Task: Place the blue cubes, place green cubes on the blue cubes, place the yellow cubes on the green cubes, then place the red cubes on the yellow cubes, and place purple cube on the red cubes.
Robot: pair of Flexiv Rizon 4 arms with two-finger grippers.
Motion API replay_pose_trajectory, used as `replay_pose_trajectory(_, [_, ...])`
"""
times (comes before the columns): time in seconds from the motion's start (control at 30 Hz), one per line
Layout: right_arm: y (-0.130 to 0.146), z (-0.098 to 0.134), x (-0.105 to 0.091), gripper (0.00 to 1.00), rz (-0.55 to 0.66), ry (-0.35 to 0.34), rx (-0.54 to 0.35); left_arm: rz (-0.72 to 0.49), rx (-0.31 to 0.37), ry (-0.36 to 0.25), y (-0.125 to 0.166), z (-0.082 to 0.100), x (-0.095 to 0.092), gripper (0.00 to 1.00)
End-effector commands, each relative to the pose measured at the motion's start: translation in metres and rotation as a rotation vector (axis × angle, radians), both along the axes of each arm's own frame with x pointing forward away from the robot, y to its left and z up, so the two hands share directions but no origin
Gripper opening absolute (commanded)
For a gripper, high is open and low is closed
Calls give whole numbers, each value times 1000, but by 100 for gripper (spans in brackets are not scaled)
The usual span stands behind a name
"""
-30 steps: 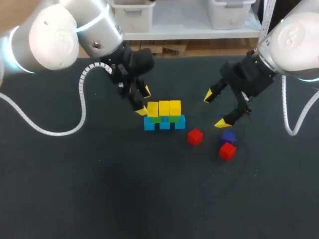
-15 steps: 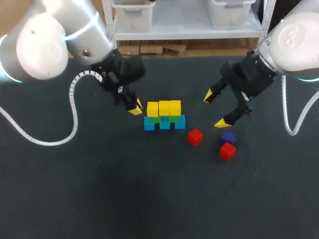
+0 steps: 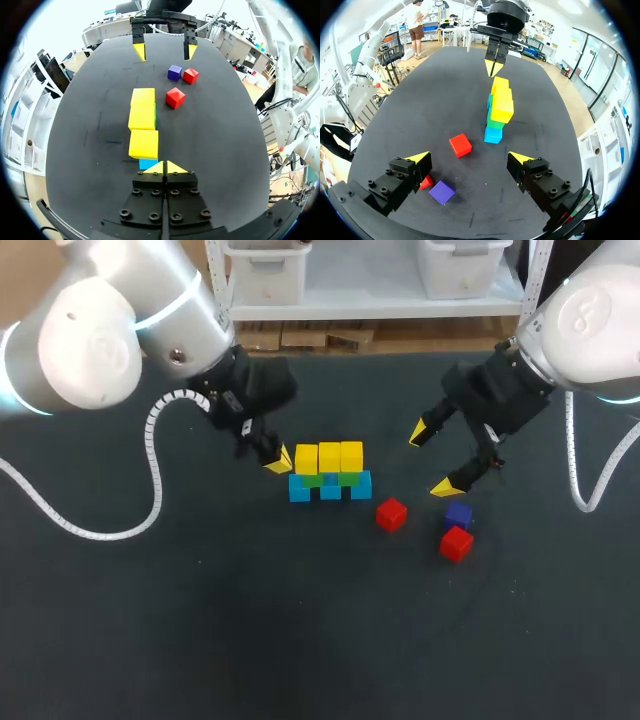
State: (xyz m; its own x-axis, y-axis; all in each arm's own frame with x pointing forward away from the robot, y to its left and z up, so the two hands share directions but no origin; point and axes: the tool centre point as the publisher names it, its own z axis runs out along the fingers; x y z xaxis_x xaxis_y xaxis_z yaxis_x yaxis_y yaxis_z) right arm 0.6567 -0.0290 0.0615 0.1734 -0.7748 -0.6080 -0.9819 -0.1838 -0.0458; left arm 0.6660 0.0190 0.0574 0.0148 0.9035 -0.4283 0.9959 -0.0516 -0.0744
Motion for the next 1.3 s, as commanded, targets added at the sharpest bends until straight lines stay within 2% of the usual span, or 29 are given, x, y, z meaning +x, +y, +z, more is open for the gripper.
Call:
replay_pose_trajectory(0.03, [0, 0, 0, 100, 1, 0, 2, -4, -2, 2, -1, -2, 3, 0])
replay_pose_trajectory(0.63, [0, 0, 0, 100, 1, 0, 2, -12, -2, 5, -5, -3, 6, 0])
replay_pose_trajectory(0.9, [0, 0, 0, 100, 1, 0, 2, -1, 7, 13, 1, -2, 0, 0])
replay_pose_trajectory(1.1, [0, 0, 0, 100, 1, 0, 2, 17, 0, -38, 17, 10, -5, 0])
replay_pose_trajectory(1.13, [0, 0, 0, 100, 1, 0, 2, 26, -8, -44, 21, 12, -6, 6])
replay_pose_trajectory(1.23, [0, 0, 0, 100, 1, 0, 2, 21, -18, -73, 30, 16, -9, 33])
replay_pose_trajectory(1.3, [0, 0, 0, 100, 1, 0, 2, 20, -24, -76, 36, 17, -11, 46])
